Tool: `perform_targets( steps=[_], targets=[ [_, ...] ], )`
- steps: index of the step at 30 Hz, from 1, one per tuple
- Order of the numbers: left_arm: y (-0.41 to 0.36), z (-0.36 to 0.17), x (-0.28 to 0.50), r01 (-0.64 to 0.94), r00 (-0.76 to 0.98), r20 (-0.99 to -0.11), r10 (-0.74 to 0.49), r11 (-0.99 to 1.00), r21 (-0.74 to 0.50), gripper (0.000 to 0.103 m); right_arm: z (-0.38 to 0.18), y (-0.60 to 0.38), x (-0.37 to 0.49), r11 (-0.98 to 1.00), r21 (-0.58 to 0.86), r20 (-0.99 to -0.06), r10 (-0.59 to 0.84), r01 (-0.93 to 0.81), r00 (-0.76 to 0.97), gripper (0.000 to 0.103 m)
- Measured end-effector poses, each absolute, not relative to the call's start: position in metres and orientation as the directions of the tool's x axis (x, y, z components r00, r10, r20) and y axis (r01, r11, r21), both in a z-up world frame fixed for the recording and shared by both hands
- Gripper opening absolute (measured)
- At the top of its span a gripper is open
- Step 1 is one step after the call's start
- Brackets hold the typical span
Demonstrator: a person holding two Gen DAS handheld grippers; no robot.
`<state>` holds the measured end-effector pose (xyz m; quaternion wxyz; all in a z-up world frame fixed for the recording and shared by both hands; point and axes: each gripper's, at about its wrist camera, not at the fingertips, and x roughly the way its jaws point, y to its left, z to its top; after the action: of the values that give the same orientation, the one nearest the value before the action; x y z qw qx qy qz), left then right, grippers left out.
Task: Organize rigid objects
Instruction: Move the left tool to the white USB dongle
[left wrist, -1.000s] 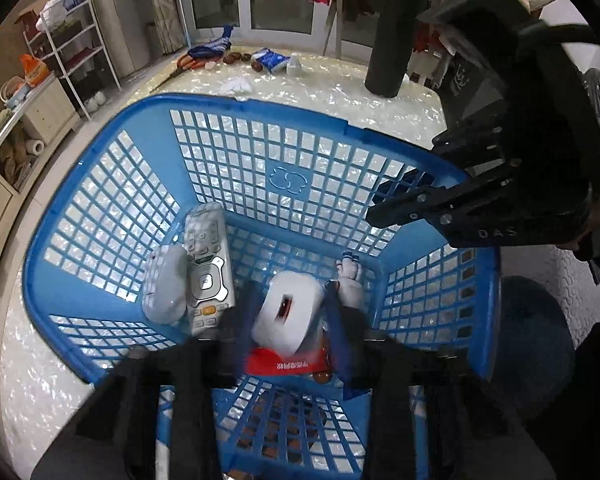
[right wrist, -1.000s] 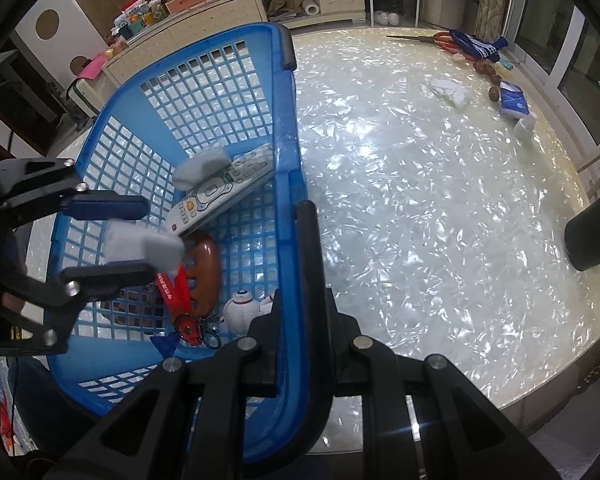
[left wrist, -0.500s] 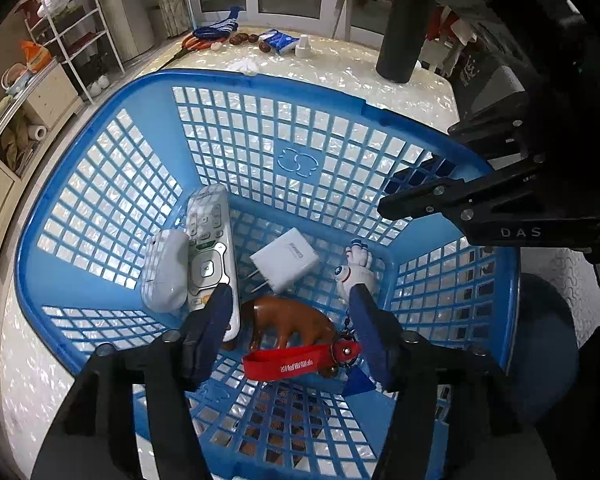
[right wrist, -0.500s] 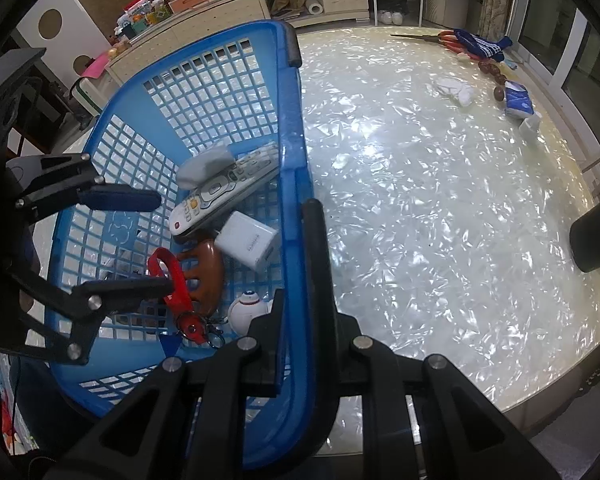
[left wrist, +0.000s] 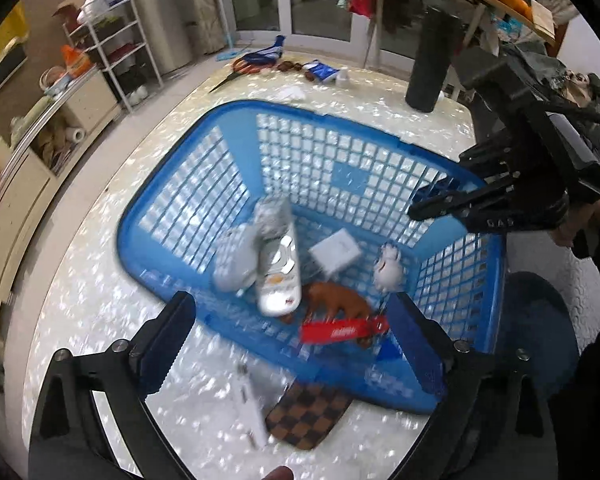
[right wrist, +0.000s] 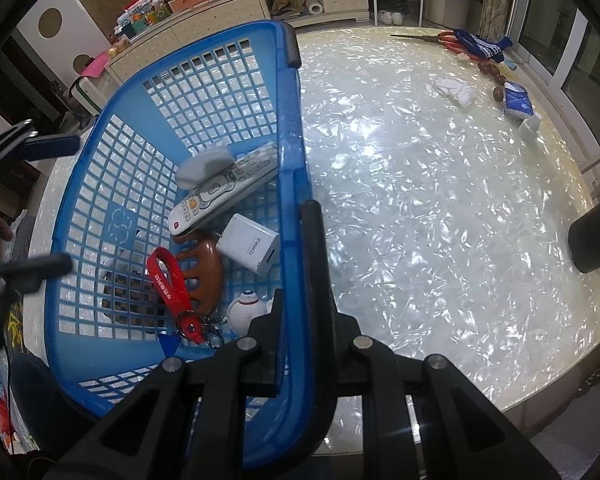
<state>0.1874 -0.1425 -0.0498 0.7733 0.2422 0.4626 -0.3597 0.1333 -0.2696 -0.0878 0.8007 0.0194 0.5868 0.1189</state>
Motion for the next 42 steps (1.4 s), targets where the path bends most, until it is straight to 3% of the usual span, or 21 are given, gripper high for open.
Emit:
perform_targets(
  steps=[10,33,39,42],
  targets=[
    [-0.067,-0.049,0.192,0.687,0.324,-0.907,-0.268,0.726,0.031,0.098,-0.085,-0.267,0.132,0.970,0.168,-0.934,0.213,-0.173,0.287,0.015],
    [-0.038,-0.171,0.208,0.607,0.175,-0.960,-0.220,0.791,-0.070,0.098,-0.090,-0.266,0.134,0.972,0.162,-0.942,0.204,-0.171,0.268,0.015],
    [-0.031,-0.185,0.211,0.582,0.143,-0.948,-0.284,0.799,-0.151,0.080,-0.091,-0.266,0.133,0.971,0.169,-0.940,0.210,-0.170,0.268,0.015],
    [-0.028,-0.185,0.211,0.586,0.128,-0.939,-0.319,0.788,-0.188,0.055,-0.091,-0.266,0.134,0.971,0.169,-0.941,0.210,-0.170,0.266,0.015]
  ],
)
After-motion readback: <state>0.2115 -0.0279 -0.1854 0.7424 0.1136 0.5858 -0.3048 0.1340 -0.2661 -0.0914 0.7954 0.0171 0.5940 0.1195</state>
